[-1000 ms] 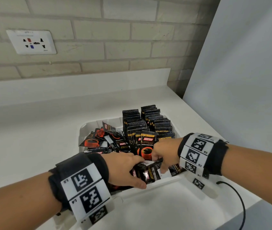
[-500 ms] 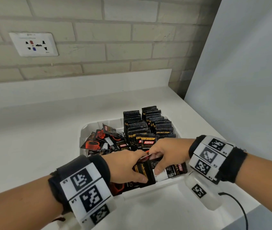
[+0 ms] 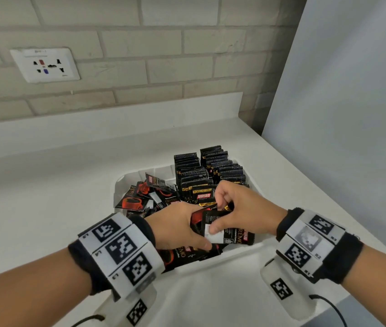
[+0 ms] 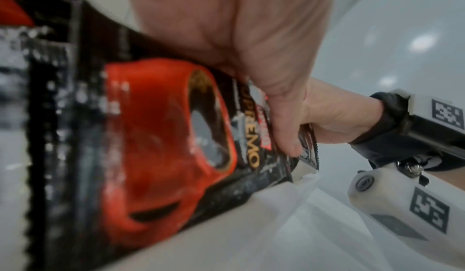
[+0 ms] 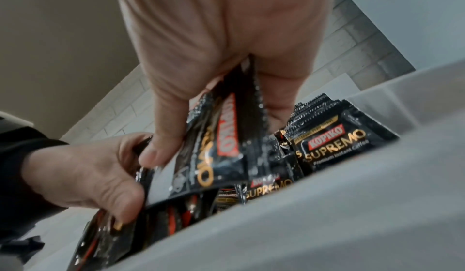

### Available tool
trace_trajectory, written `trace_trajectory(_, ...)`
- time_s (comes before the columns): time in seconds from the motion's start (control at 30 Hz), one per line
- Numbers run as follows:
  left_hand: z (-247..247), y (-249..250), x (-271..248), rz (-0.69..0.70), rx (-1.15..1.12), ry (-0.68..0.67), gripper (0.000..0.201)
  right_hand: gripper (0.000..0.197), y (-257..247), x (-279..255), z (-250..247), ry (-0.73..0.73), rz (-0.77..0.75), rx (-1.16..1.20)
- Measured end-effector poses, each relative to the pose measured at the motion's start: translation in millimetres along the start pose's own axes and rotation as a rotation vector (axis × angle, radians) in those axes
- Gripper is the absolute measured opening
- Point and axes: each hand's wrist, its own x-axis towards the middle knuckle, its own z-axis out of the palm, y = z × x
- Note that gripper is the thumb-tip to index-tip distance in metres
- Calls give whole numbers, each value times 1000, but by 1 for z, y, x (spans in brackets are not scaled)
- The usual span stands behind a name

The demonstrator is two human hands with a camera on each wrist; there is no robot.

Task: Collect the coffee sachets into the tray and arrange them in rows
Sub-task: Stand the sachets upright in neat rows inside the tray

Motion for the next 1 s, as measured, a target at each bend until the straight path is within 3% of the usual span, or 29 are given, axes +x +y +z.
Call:
trace_trajectory(0.13, 2, 4, -2, 37, -21, -42, 26, 52, 2, -2, 11, -35, -20, 34)
trace_trajectory(0.3, 3, 1, -2, 47, 6, -81, 18, 53, 1, -2, 15, -78, -22, 156)
trace_trajectory(0.43, 3, -1, -2, 63, -27, -92, 9, 47, 5, -7, 10, -27, -24, 251)
trace_trajectory(0.57, 4, -4, 0, 64, -74, -83, 16, 48, 13, -19, 7, 42, -27, 294)
trace_trajectory(0.87, -4, -8, 3, 55, -151, 86, 13, 59, 21, -29, 20, 137, -25, 423)
trace_trajectory(1.0, -16, -6, 0, 55, -302, 259, 12, 52, 12, -30, 21, 193, -74, 575)
